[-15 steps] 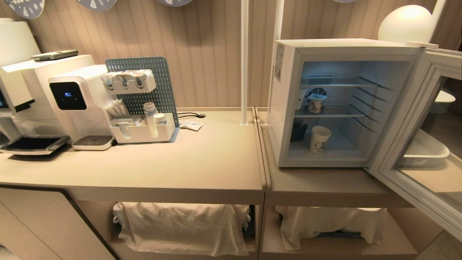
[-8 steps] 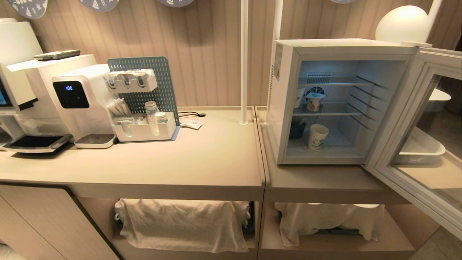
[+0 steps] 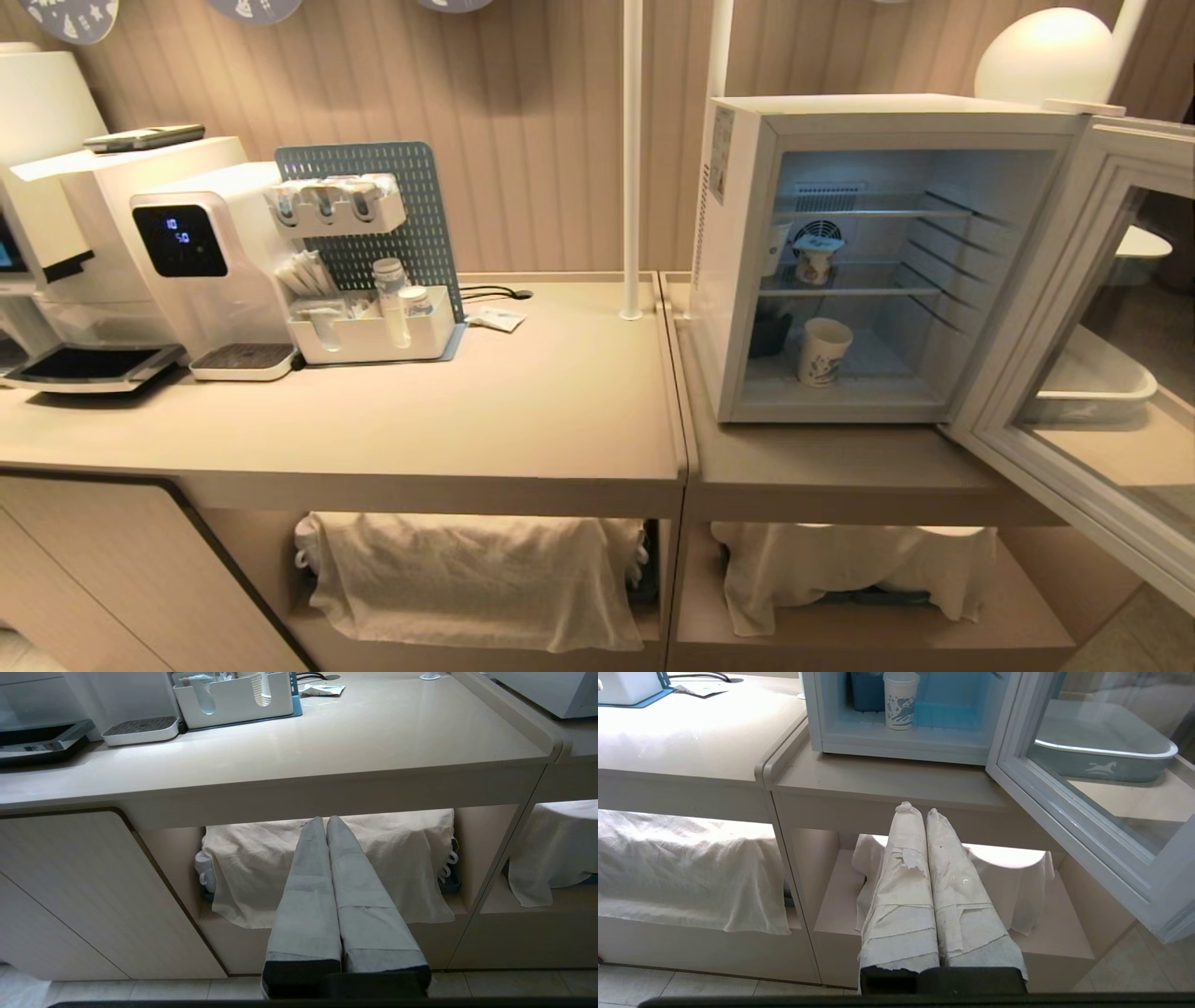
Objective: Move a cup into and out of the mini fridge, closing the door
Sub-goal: Close the freezer door
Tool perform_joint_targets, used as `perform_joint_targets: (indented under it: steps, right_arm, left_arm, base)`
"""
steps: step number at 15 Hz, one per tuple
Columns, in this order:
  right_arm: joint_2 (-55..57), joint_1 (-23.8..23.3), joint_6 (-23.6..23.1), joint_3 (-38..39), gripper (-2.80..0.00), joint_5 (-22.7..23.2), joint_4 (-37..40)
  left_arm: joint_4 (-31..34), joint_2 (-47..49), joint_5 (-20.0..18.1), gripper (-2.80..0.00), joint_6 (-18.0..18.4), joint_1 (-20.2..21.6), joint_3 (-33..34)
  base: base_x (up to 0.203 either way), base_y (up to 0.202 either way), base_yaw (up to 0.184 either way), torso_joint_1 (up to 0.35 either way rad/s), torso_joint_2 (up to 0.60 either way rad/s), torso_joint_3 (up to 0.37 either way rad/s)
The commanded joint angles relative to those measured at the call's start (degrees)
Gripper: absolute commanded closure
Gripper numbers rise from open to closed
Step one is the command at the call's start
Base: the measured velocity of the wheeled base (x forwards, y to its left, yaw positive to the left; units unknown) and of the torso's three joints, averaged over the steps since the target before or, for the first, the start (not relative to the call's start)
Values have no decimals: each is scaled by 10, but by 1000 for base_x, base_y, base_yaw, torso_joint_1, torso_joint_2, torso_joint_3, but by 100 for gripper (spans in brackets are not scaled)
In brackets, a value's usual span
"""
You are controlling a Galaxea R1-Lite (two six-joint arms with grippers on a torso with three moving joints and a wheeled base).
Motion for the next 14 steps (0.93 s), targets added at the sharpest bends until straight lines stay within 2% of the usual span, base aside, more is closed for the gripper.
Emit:
perform_joint_targets:
  steps: [1,14]
  right_arm:
    - [1,0,-1,1,0,0,0]
    - [1,0,-1,1,0,0,0]
  left_arm:
    - [0,0,0,0,0,0,0]
    - [0,0,0,0,0,0,0]
  base:
    - [0,0,0,-77,147,84]
    - [0,0,0,-58,122,65]
